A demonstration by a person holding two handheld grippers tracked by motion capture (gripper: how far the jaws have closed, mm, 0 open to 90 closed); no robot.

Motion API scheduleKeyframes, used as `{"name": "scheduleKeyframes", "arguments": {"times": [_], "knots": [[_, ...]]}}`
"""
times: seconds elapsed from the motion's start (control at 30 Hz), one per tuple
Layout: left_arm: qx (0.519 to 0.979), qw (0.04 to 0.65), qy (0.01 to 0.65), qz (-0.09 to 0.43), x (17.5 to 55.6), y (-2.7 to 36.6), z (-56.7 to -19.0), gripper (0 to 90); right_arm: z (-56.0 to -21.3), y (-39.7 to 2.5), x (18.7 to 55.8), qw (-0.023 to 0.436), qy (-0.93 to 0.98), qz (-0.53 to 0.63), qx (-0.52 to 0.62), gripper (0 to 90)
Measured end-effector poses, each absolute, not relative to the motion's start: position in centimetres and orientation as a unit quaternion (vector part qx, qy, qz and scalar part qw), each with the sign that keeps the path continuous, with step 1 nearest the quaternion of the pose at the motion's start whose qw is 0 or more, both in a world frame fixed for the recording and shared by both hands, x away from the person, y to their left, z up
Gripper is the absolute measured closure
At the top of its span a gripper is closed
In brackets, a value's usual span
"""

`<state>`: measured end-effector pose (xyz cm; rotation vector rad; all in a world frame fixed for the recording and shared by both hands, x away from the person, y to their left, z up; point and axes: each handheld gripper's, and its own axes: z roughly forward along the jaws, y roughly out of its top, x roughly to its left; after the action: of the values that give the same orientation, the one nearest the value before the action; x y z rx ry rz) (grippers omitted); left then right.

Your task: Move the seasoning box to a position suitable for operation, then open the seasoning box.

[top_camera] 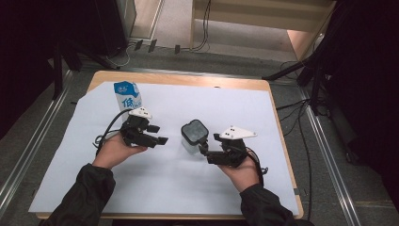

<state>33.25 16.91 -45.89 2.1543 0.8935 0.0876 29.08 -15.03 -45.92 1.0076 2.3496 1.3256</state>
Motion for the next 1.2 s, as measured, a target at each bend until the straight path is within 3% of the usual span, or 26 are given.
{"name": "scheduleKeyframes", "arguments": {"times": [0.5,0.87,1.2], "knots": [[0.847,0.396,0.353,0.042,33.1,17.2,-46.4,38.4,-47.2,-15.5,28.4,0.083,0.819,0.463,0.329,89.5],[0.847,0.394,0.354,0.040,33.3,16.9,-46.7,37.3,-48.3,-14.1,28.6,0.052,0.831,0.452,0.321,90.0],[0.841,0.409,0.353,0.033,33.1,16.6,-46.4,32.9,-48.7,-14.3,29.9,0.066,0.829,0.449,0.328,90.0]]}}
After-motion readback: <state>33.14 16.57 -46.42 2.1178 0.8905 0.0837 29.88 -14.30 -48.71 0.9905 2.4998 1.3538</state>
